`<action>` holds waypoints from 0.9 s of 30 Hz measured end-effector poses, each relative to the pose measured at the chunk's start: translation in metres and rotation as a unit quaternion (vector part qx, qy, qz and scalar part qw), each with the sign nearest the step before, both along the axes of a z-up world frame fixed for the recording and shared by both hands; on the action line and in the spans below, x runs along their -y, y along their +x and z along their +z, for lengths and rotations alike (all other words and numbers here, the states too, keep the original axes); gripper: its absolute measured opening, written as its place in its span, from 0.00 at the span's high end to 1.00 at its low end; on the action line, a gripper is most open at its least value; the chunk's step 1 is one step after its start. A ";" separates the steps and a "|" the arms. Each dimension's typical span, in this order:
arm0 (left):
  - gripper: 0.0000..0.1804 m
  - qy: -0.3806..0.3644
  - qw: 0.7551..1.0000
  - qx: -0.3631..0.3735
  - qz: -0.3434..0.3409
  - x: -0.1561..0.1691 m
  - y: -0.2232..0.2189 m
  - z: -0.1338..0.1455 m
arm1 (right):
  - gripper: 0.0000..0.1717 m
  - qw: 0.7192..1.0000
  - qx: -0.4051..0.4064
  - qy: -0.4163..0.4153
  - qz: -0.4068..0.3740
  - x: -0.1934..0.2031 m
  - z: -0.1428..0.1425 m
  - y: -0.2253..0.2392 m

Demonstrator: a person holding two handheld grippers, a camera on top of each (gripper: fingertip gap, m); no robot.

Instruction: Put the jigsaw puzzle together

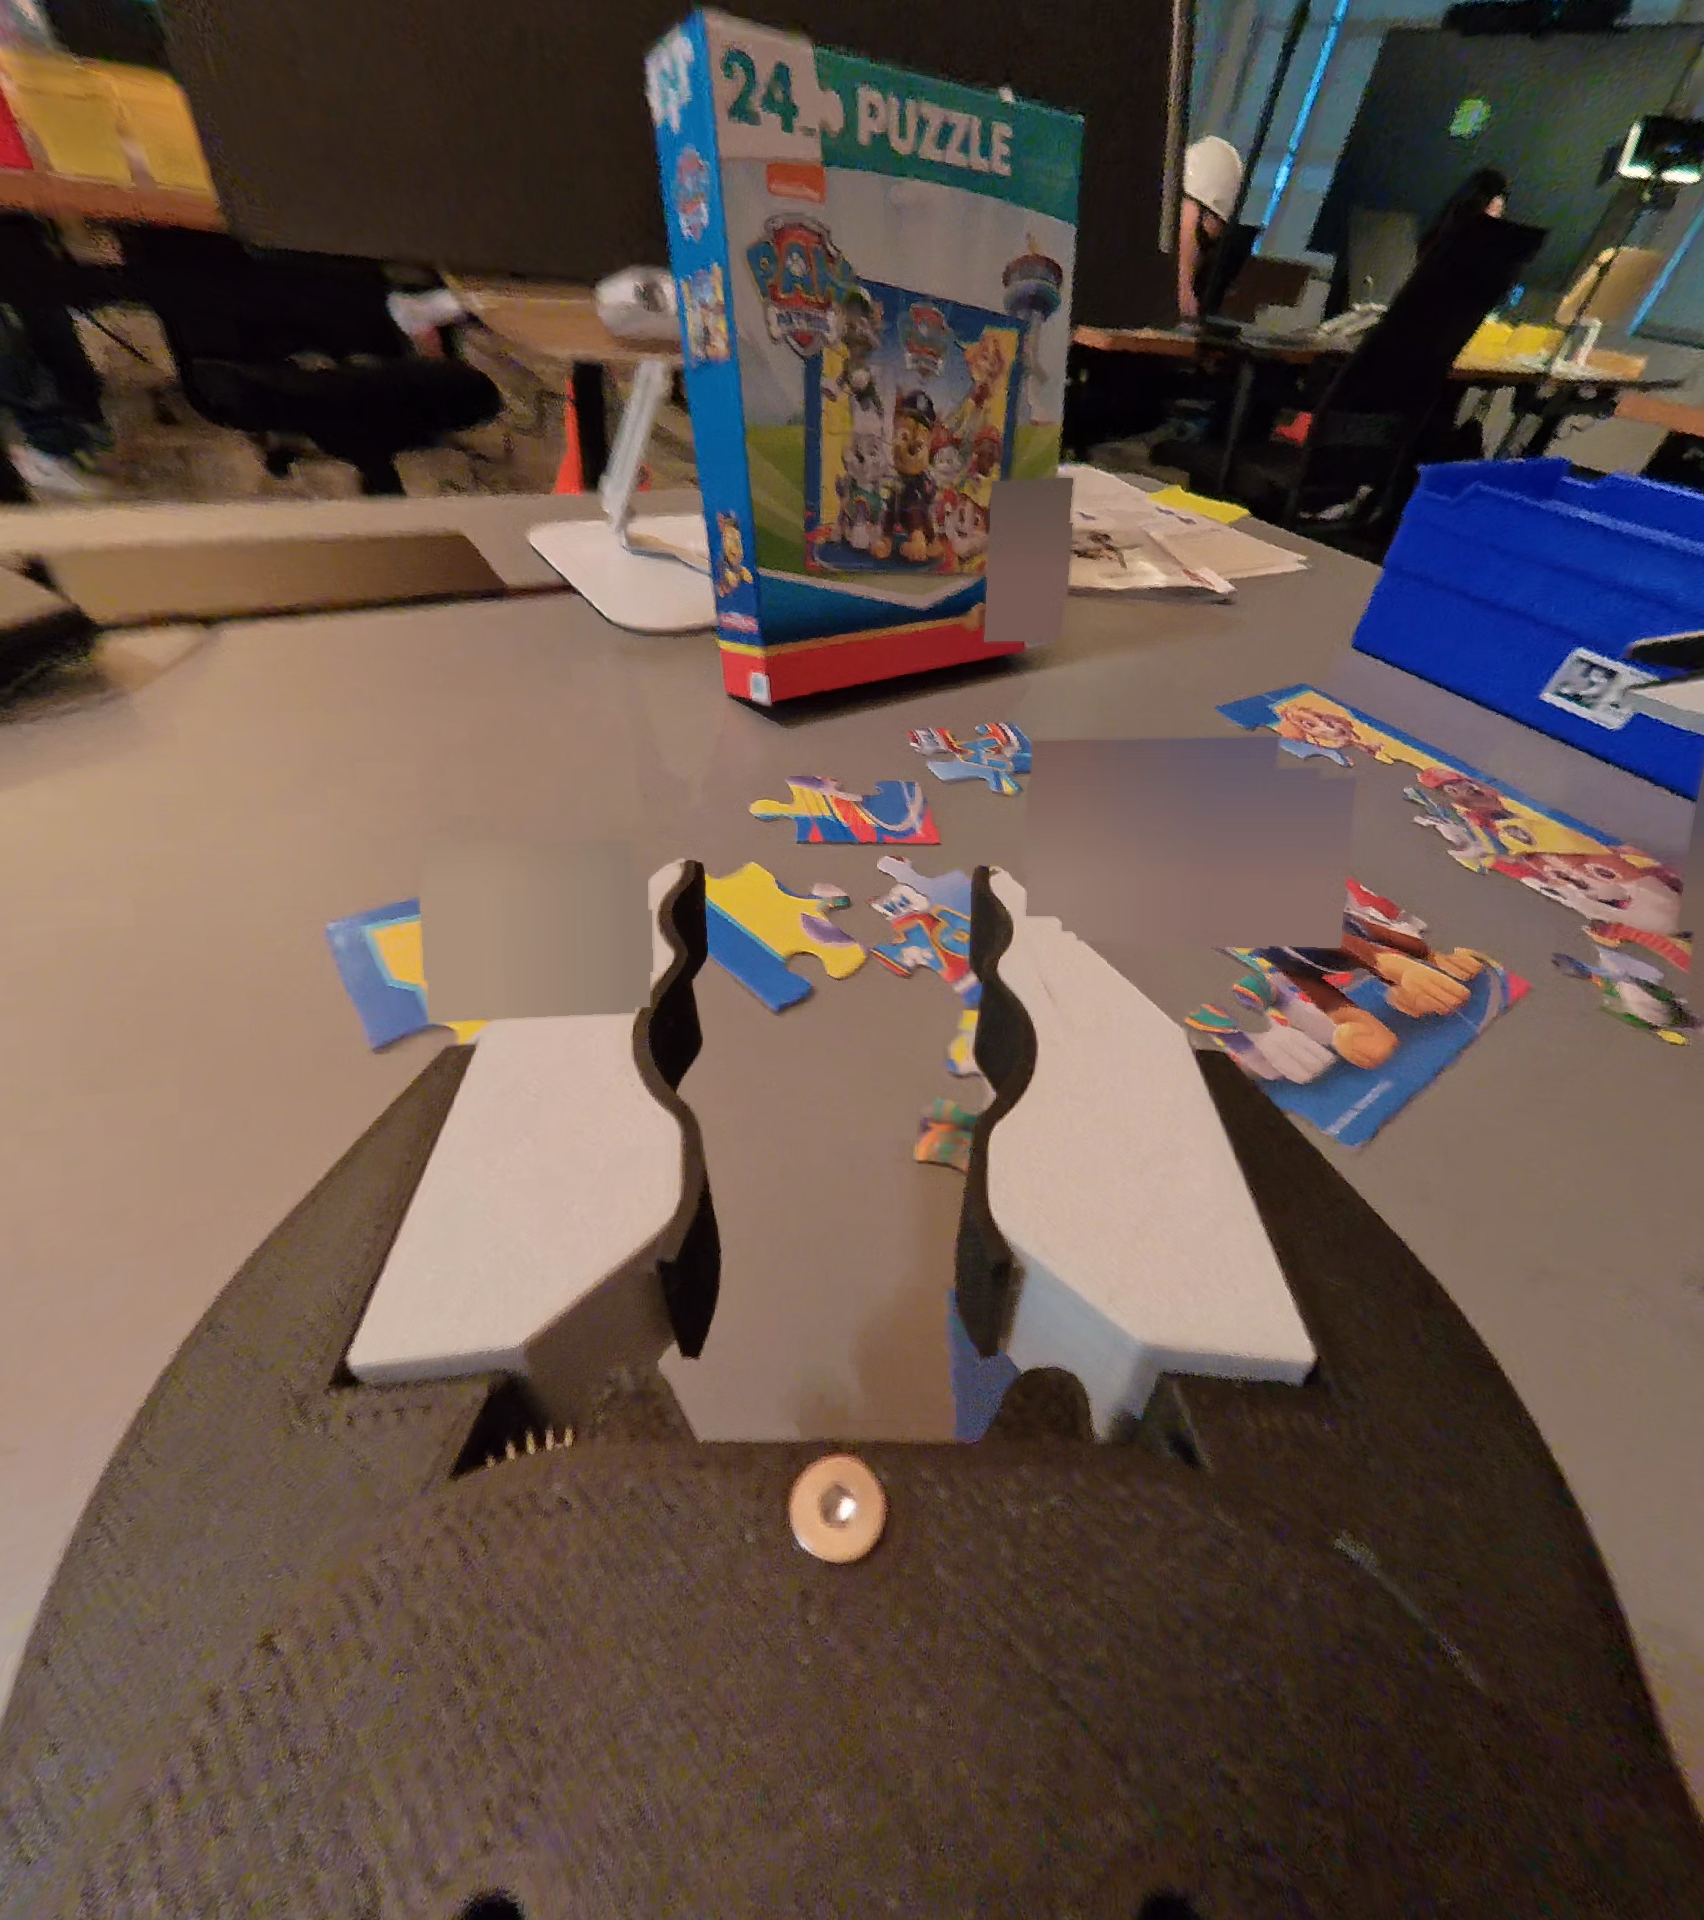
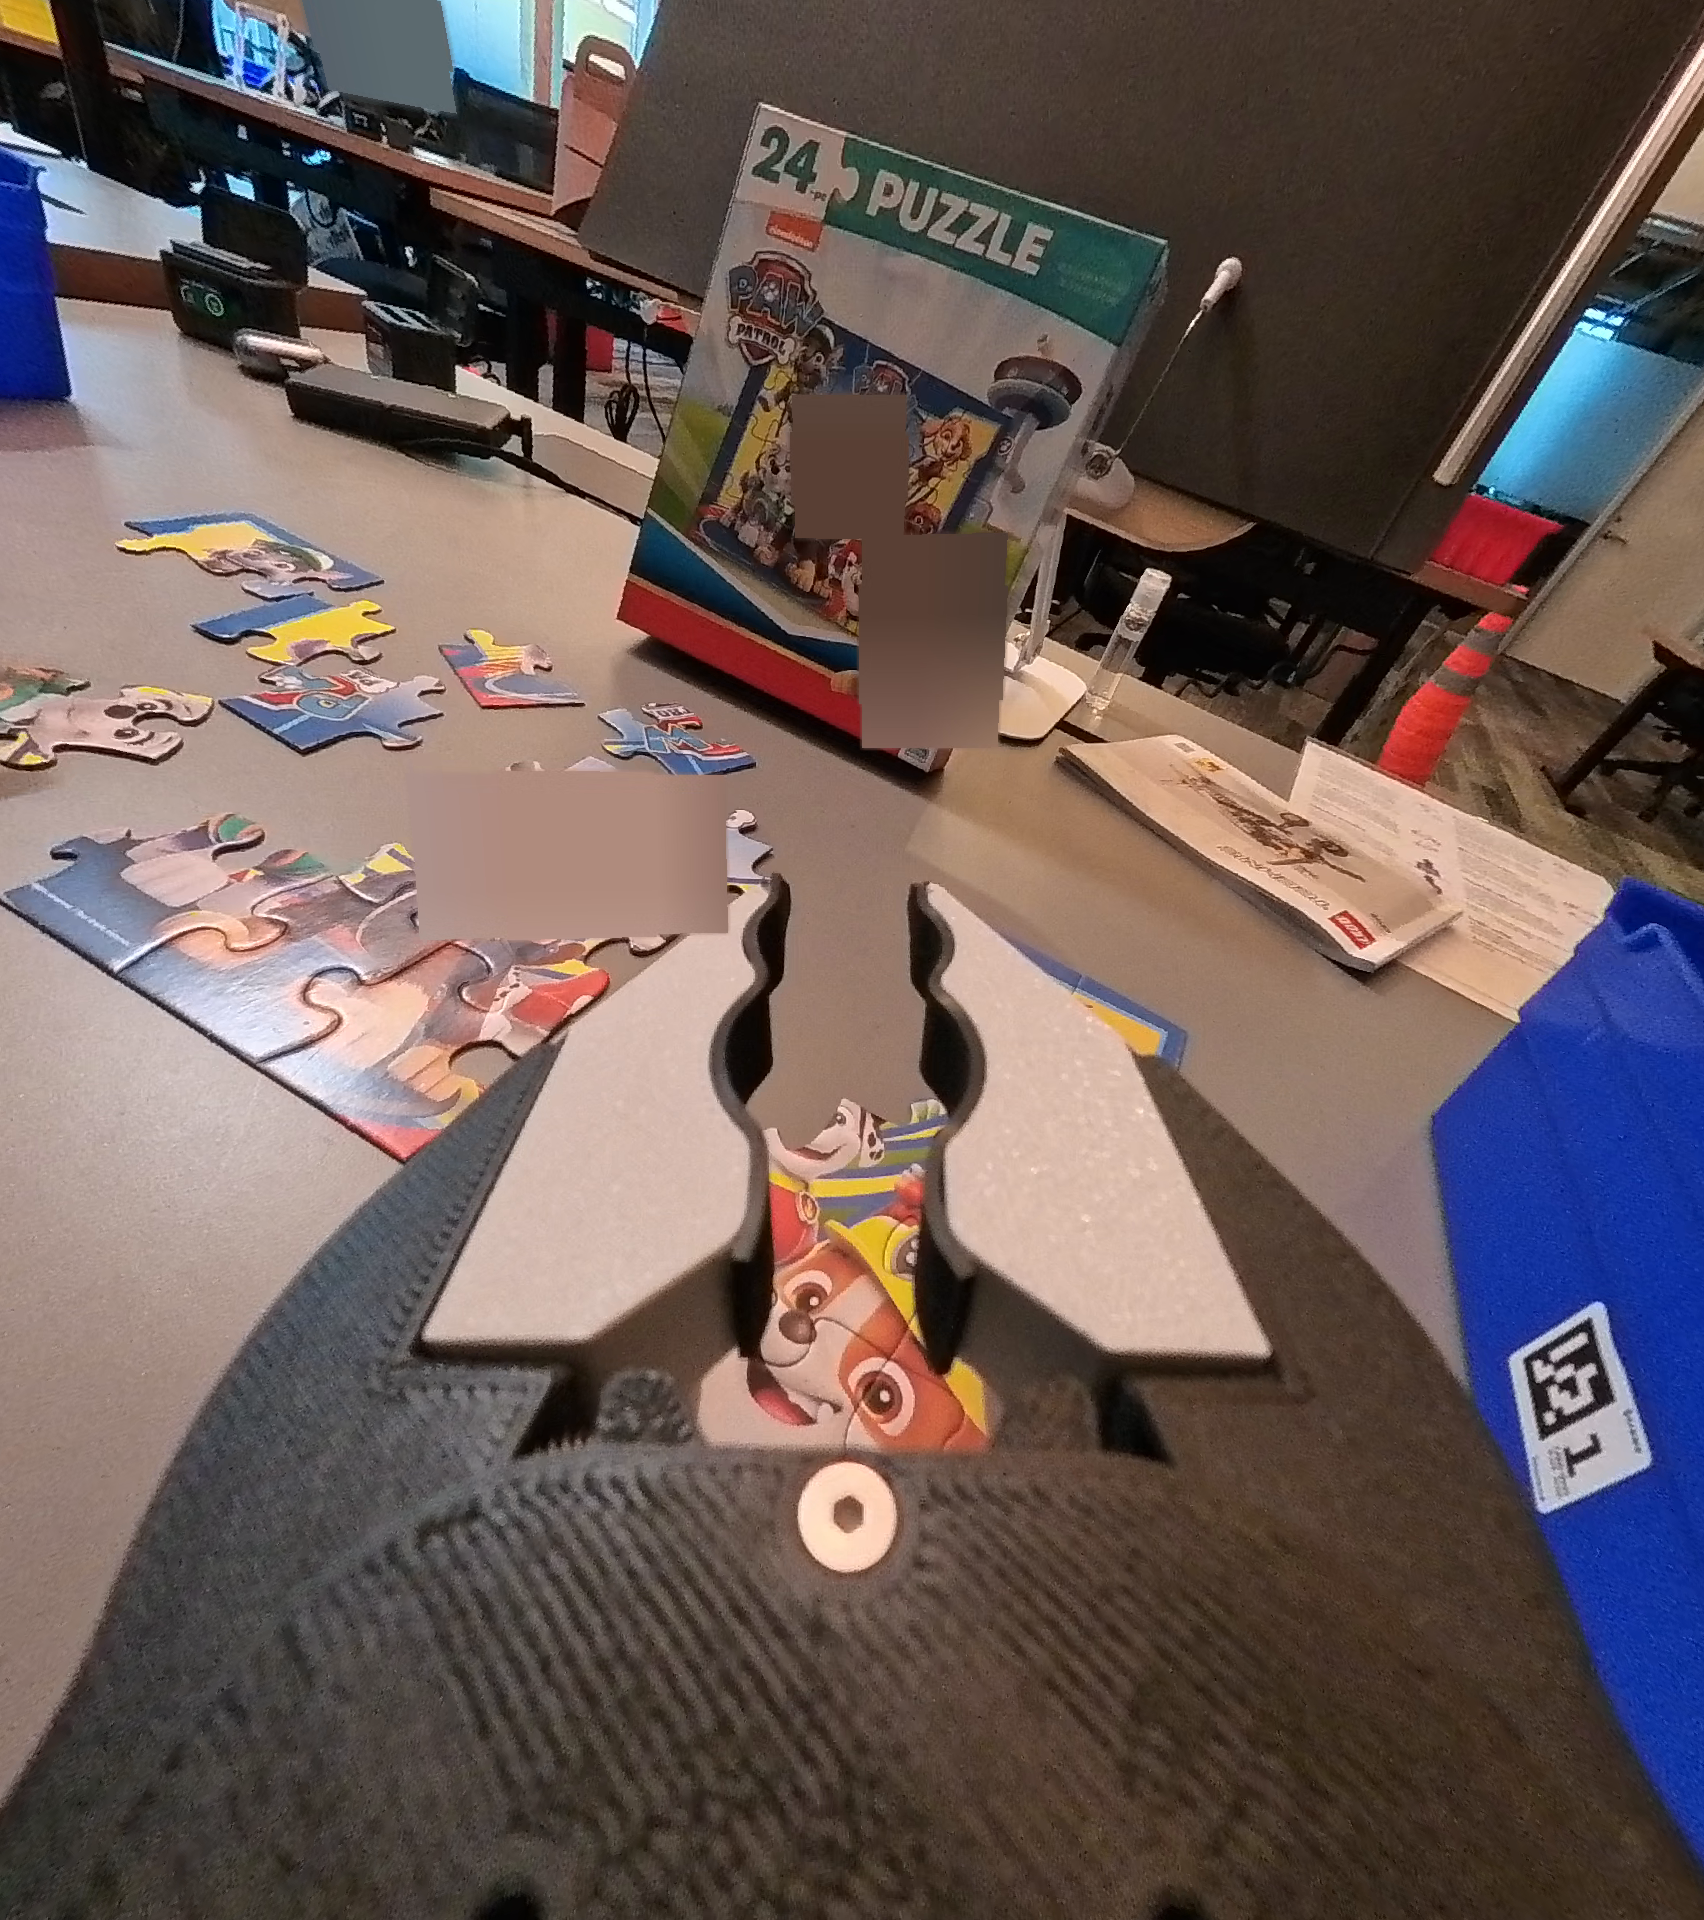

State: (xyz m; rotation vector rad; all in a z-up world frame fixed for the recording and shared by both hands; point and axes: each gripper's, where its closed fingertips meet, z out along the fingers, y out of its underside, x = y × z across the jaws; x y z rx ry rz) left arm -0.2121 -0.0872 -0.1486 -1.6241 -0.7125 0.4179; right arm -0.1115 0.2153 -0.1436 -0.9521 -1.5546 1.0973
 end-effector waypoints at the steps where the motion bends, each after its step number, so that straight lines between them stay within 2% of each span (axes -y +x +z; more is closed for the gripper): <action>1: 0.71 -0.002 0.999 0.035 -0.018 -0.007 0.004 -0.006 | 0.87 1.000 0.000 -0.001 0.000 0.000 0.000 0.000; 4: 0.67 -0.044 0.980 0.167 -0.096 -0.034 0.029 -0.030 | 0.87 1.000 0.000 -0.002 -0.001 -0.001 0.000 0.000; 6: 0.69 -0.113 0.970 0.190 -0.101 -0.040 0.042 -0.048 | 0.87 1.000 0.000 -0.001 -0.002 -0.002 0.000 -0.001; 9: 0.78 -0.210 0.958 0.184 -0.059 -0.036 0.049 -0.072 | 0.87 1.000 -0.001 0.000 -0.005 -0.002 0.000 0.000; 11: 0.76 -0.213 0.953 0.207 -0.062 -0.041 0.057 -0.079 | 0.87 1.000 -0.002 0.002 -0.006 -0.002 0.000 0.001; 15: 0.76 -0.242 0.951 0.194 0.004 -0.026 0.047 -0.081 | 0.87 1.000 -0.005 0.002 -0.006 -0.002 0.001 0.002; 17: 0.74 -0.240 0.946 0.218 0.002 -0.026 0.054 -0.084 | 0.87 1.000 -0.006 0.000 -0.006 -0.003 0.002 0.002; 20: 0.75 -0.214 0.943 0.253 -0.043 -0.040 0.073 -0.083 | 0.87 1.000 -0.007 0.001 -0.006 -0.002 0.002 0.002; 21: 0.80 -0.202 0.938 0.269 -0.081 -0.049 0.087 -0.081 | 0.87 1.000 -0.010 0.003 -0.006 -0.002 0.003 0.002; 23: 0.81 -0.184 0.926 0.287 -0.163 -0.065 0.115 -0.073 | 0.88 1.000 -0.024 0.004 -0.004 0.001 0.009 0.004; 24: 0.82 -0.188 0.924 0.279 -0.181 -0.067 0.121 -0.070 | 0.88 1.000 -0.030 0.002 -0.002 0.003 0.012 0.004; 27: 0.82 -0.211 0.942 0.205 -0.159 -0.060 0.101 -0.060 | 0.88 0.999 -0.034 -0.018 0.020 0.019 0.020 0.003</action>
